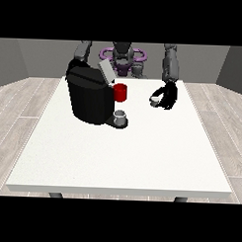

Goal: Insert the coffee pod into the coffee machine and close the lid

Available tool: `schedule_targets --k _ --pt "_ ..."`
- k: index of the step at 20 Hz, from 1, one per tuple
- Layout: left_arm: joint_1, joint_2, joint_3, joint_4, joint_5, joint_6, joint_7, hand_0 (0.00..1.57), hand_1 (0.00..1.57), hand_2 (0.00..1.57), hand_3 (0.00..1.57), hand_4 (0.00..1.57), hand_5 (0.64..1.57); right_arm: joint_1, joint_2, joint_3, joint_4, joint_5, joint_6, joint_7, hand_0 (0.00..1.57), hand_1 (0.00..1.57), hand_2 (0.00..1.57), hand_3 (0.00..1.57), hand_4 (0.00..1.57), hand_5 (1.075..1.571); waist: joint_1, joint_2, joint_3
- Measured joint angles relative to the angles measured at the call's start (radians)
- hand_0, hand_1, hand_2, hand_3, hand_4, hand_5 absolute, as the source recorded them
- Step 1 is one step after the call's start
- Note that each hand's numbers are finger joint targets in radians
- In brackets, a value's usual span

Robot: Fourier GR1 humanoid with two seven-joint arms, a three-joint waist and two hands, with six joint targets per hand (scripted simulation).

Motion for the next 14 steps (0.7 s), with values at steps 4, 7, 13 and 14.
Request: schedule_targets --k 4,7,13,14 --pt "-0.009 0.002 0.001 0.012 -0.013 -0.006 -0.039 1.42 1.42 1.46 1.42 0.56 1.571 -0.003 -0.007 -0.013 0.017 -0.008 0.004 -0.003 0.00 0.00 0.00 0.00 0.42 1.571 0.009 -0.004 -0.0017" --pt "-0.032 0.002 -0.003 -0.003 -0.009 -0.053 -0.057 1.45 1.45 1.45 1.39 0.62 1.571 -0.001 -0.013 -0.025 0.036 -0.016 0.008 0.003 0.00 0.00 0.00 0.00 0.43 1.571 0.015 -0.030 -0.0021" --pt "-0.102 -0.007 -0.012 -0.061 0.001 -0.156 -0.036 1.24 1.24 1.33 1.32 0.53 1.571 0.019 -0.021 -0.047 0.103 -0.037 0.031 -0.012 0.00 0.00 0.00 0.00 0.49 1.571 0.027 -0.084 -0.0022" --pt "-0.119 -0.010 -0.017 -0.076 0.002 -0.179 -0.024 1.26 1.26 1.32 1.30 0.53 1.571 0.013 -0.027 -0.058 0.125 -0.042 0.036 -0.024 0.00 0.00 0.00 0.00 0.49 1.571 0.037 -0.090 -0.0020"
